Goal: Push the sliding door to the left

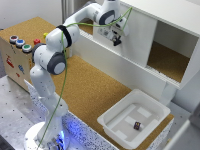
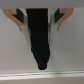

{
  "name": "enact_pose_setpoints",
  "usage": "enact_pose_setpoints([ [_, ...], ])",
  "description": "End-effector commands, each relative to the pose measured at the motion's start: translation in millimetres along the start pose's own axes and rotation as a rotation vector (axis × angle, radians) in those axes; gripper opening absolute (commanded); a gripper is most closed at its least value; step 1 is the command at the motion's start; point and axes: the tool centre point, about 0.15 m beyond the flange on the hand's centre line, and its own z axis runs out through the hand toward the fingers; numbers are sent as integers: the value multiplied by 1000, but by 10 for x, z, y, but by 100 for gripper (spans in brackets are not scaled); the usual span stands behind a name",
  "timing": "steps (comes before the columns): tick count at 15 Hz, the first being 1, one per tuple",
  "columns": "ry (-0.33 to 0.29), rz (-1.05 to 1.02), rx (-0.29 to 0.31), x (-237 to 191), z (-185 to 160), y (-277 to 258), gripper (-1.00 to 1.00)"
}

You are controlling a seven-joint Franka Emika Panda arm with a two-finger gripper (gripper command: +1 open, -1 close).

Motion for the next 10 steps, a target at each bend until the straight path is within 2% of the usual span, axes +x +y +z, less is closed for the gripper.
enact_pose_setpoints([
  [1, -2, 15, -98, 225, 190, -915, -100],
  [7, 14, -25, -79, 234, 93, -1488, -100],
  [9, 27, -13, -92, 199, 42, -1584, -100],
  [10, 42, 9, -111, 161, -3, -1603, 100],
])
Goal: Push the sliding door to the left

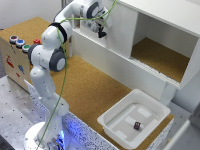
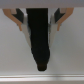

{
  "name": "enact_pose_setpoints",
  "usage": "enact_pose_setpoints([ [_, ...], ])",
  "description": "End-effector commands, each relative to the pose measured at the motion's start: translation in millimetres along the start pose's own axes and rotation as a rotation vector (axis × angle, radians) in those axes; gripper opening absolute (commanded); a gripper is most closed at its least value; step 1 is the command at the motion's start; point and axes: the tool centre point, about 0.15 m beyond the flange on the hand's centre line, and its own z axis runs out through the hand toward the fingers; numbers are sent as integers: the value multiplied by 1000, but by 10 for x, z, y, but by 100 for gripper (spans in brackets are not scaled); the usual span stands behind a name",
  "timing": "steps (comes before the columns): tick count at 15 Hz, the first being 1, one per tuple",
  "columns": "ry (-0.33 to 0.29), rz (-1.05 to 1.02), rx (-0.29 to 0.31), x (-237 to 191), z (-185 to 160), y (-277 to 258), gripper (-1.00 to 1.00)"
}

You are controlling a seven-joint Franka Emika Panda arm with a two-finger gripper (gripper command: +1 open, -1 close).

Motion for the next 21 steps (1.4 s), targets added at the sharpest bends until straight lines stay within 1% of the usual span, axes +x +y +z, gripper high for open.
enact_pose_setpoints([
  [1, 16, 69, -137, 116, -51, -384, 100],
  [2, 38, 73, -164, 31, -89, -408, 100],
  [4, 52, 93, -161, -126, -160, -402, 100],
  [6, 42, 104, -146, -252, -213, -392, 100],
  [7, 34, 120, -123, -317, -242, -363, 100],
  [9, -2, 141, -78, -438, -225, -323, 100],
  [10, -35, 155, -47, -502, -167, -305, 100],
  [13, -126, 132, -38, -715, 68, -363, 100],
  [15, -174, 94, -56, -829, 238, -438, 100],
  [17, -208, 59, -74, -946, 382, -531, 100],
  [20, -261, 5, -46, -1134, 578, -741, 100],
  [21, -281, -29, -28, -1203, 635, -862, 100],
])
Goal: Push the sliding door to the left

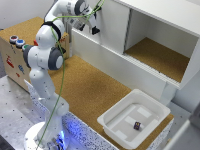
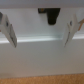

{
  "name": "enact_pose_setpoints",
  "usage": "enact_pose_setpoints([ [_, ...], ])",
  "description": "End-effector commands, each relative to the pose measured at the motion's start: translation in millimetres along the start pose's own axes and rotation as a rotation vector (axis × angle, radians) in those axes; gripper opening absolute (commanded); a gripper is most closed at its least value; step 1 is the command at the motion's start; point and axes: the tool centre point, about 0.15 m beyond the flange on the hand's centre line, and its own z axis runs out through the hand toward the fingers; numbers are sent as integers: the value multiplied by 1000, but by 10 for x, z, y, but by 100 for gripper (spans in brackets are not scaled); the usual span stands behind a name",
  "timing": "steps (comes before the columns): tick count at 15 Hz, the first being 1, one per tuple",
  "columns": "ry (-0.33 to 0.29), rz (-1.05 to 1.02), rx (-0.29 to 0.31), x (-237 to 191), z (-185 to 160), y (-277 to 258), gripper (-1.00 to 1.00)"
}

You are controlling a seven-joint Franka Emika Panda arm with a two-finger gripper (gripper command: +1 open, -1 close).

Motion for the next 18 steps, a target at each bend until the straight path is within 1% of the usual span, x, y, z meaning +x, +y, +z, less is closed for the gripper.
enact_pose_setpoints([
  [1, -82, -153, 27, -307, 450, -502, 100],
  [6, -117, -411, 98, -532, 524, -1223, 100],
  [8, -157, -511, 135, -621, 538, -1444, 100],
  [18, -157, -511, 135, -621, 538, -1444, 100],
])
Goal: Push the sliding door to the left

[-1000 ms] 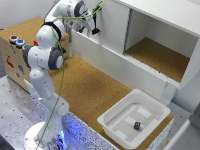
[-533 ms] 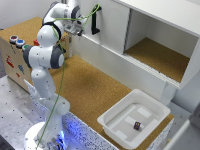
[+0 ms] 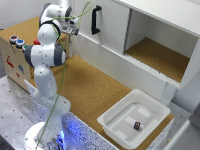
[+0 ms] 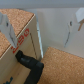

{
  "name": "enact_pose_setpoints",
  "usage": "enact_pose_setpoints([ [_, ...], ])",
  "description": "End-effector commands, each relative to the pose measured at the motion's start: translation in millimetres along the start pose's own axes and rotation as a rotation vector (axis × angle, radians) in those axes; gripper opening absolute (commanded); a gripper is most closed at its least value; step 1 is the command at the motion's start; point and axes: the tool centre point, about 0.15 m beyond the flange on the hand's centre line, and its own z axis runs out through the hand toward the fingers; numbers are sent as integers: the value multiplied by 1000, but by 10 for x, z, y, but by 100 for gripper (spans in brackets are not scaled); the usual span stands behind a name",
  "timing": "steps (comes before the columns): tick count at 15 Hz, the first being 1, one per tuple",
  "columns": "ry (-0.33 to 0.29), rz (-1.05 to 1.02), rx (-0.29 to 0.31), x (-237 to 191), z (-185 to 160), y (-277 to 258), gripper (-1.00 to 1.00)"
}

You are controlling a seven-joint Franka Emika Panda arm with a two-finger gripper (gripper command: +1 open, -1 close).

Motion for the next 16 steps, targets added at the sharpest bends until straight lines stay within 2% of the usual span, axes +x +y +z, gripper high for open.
enact_pose_setpoints([
  [1, -37, -22, 7, 106, 6, -54, 100],
  [8, -37, -22, 7, 106, 6, -54, 100],
  [9, -1, -6, 1, 3, 8, -11, 100],
  [13, 23, -226, 29, 297, -35, -331, 100],
  [16, 53, -388, 19, 638, -199, -600, 100],
])
